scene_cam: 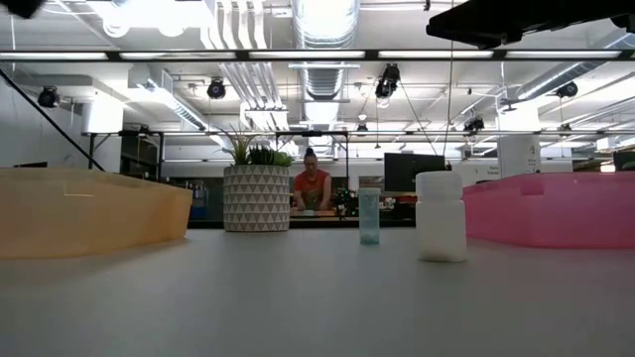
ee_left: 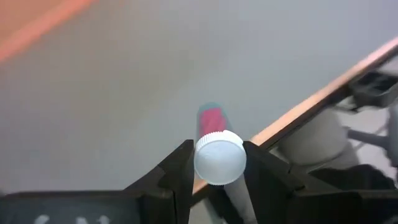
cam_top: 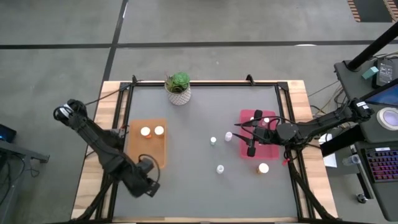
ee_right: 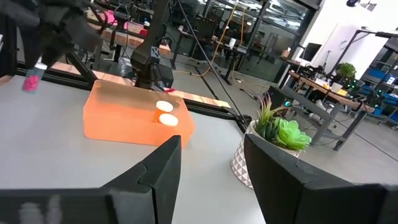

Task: Pick and place medicine bottles into bin by pill shape (circle, oval)
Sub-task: Put the blue capsule bottle into the orange bin

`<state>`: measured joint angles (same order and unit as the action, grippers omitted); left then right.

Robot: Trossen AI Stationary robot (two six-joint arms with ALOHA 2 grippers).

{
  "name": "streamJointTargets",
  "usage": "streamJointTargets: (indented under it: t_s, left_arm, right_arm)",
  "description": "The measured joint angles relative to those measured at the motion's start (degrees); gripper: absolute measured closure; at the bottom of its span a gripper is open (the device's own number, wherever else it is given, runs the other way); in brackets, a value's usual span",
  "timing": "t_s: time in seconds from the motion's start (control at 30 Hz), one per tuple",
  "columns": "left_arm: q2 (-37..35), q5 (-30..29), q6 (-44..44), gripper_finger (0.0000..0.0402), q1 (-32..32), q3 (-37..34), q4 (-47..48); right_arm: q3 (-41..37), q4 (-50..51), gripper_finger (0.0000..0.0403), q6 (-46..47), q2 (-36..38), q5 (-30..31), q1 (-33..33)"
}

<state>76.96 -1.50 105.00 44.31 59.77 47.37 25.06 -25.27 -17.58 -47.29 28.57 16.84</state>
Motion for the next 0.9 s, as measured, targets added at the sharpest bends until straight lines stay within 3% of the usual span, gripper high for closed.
streamJointTargets:
  t_s: [0.23, 0.4, 0.7, 0.9]
  left_arm:
    - [0.44, -2.43, -17.39, 0.0295, -10.12, 3.19, 0.64]
    - [-0.41, -2.37, -24.95, 0.0295, -15.75, 4.44, 7.84]
    - [-5.64, -3.61, -25.84, 0.0295, -17.64, 1.77, 23.02]
    - [-8.11, -5.29, -24.44, 0.0295, -17.73, -3.15, 24.19]
  right_arm:
    - [0.0, 0.62, 0.0234, 0.04, 0.0, 0.01, 0.0]
    - [0.0, 0.74, 0.0234, 0.02, 0.0, 0.01, 0.0]
    - [0.0, 0.74, 0.0234, 0.02, 0.0, 0.01, 0.0]
    - [0.0, 0.74, 0.0234, 0.02, 0.0, 0.01, 0.0]
